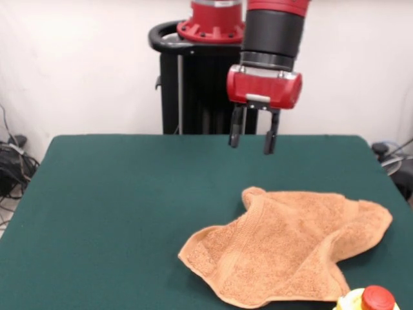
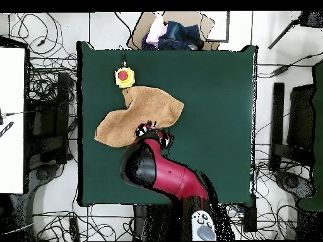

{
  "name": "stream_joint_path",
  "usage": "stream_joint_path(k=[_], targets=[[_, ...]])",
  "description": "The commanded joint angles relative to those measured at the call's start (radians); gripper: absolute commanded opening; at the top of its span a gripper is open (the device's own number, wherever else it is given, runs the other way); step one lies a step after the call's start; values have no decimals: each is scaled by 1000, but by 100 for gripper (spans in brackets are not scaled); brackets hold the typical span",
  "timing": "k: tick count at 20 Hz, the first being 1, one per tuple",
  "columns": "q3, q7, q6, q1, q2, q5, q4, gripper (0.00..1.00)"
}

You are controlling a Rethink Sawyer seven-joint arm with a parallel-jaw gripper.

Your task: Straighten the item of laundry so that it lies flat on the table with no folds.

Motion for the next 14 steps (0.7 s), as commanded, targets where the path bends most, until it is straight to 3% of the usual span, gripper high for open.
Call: stream_joint_path(k=[1, 8, 14], targets=[[85, 110, 129, 16, 15, -31, -30, 100], [35, 103, 111, 55, 50, -26, -66, 100], [77, 76, 61, -19, 91, -85, -85, 100]])
